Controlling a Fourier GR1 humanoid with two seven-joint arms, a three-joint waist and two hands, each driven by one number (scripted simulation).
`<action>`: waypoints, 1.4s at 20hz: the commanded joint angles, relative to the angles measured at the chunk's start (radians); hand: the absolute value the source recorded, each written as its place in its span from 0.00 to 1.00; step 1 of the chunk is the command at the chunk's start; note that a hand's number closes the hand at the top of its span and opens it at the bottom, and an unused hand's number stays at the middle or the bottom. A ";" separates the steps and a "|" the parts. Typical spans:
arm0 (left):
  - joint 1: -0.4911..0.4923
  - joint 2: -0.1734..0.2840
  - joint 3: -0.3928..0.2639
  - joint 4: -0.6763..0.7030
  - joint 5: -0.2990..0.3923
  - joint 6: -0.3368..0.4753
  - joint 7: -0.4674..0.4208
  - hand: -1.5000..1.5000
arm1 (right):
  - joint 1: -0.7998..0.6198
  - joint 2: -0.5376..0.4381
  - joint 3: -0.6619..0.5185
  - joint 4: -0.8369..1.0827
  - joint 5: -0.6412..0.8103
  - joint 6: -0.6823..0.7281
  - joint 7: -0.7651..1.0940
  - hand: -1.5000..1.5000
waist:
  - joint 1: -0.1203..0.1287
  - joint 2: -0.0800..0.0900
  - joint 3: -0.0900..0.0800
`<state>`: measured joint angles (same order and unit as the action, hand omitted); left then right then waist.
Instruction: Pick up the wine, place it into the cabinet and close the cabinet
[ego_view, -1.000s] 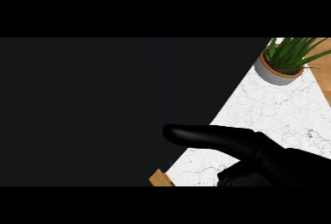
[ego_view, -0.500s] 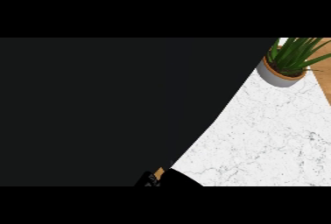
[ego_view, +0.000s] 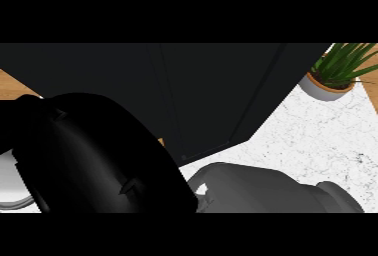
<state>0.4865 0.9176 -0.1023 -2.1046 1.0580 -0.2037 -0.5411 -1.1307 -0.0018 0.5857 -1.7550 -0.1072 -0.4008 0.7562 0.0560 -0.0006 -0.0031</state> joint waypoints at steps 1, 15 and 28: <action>-0.003 0.005 0.064 0.080 0.046 -0.100 -0.009 1.00 | -0.143 0.002 -0.091 0.235 -0.046 0.002 -0.086 1.00 | 0.001 0.008 -0.001; -0.010 0.011 0.170 0.059 0.104 -0.106 0.067 1.00 | -0.178 0.002 -0.203 0.816 -0.111 0.056 -0.472 1.00 | -0.015 0.013 0.002; -0.005 0.019 0.210 0.053 0.143 -0.106 0.087 1.00 | -0.055 -0.128 -0.187 0.892 -0.075 0.088 -0.611 1.00 | -0.004 0.031 0.001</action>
<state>0.4792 0.9391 0.0993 -2.0482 1.1943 -0.3117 -0.4567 -1.2651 -0.0201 0.4637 -1.0478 -0.2024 -0.2770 0.1481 0.0734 -0.0468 -0.0190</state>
